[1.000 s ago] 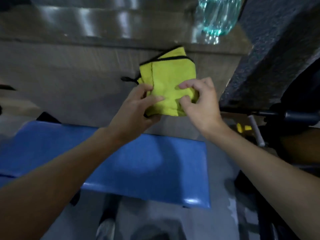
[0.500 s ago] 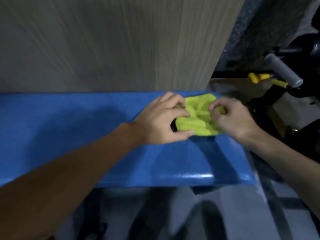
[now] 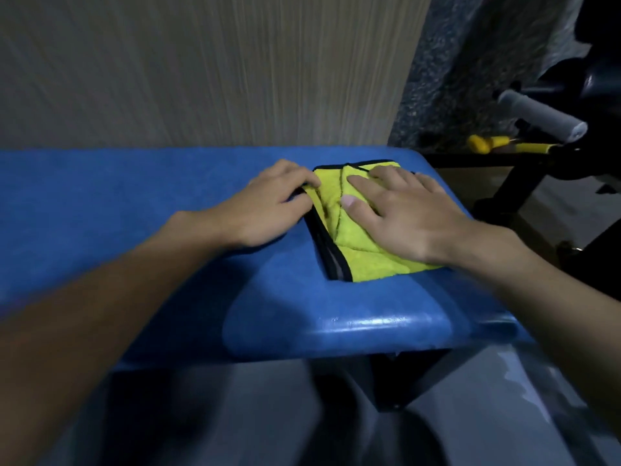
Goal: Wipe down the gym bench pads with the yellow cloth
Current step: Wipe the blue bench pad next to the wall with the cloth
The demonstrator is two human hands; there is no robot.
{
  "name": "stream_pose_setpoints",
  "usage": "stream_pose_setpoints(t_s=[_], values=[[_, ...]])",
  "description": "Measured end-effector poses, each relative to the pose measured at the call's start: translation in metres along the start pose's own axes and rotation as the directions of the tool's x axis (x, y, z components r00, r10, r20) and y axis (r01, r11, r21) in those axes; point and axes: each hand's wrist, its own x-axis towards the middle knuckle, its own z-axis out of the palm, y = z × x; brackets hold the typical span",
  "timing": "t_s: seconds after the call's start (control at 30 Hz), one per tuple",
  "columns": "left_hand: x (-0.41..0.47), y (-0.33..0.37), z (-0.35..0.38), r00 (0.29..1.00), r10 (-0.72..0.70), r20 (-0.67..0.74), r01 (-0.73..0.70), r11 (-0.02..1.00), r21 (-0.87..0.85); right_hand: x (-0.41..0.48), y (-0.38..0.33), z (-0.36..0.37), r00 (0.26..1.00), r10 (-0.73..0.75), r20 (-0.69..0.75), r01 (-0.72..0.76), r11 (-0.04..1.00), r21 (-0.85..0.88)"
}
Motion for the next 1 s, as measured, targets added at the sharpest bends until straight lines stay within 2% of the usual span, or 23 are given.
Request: stream_pose_setpoints(t_s=[0.13,0.3,0.43,0.6,0.77,0.87,1.0], values=[[-0.004,0.006,0.000,0.996,-0.070,0.055,0.071,0.998,0.000,-0.005,0.004,0.000,0.998,0.038,0.058,-0.038,0.999,-0.016],[-0.018,0.012,0.003,0.997,-0.048,0.057,0.047,0.999,0.017,-0.027,0.008,-0.002,0.994,0.093,0.055,-0.091,0.995,-0.035],[-0.019,0.031,-0.006,0.991,-0.057,0.118,0.048,0.996,0.074,-0.044,0.011,-0.005,0.992,0.098,0.084,-0.097,0.995,-0.021],[-0.023,0.052,0.000,0.989,-0.072,0.125,0.048,0.982,0.183,-0.061,0.022,0.001,0.995,0.101,0.018,-0.101,0.995,-0.006],[-0.018,0.065,-0.002,0.981,-0.151,0.125,0.128,0.976,0.177,-0.076,0.027,0.001,0.989,0.147,0.021,-0.147,0.989,-0.017],[-0.017,0.070,-0.001,0.978,-0.166,0.128,0.135,0.965,0.223,-0.079,0.026,0.008,0.991,0.124,-0.045,-0.123,0.992,0.009],[-0.014,0.071,-0.002,0.975,-0.180,0.131,0.149,0.965,0.217,-0.084,0.025,0.003,0.998,0.066,0.023,-0.068,0.992,0.103]])
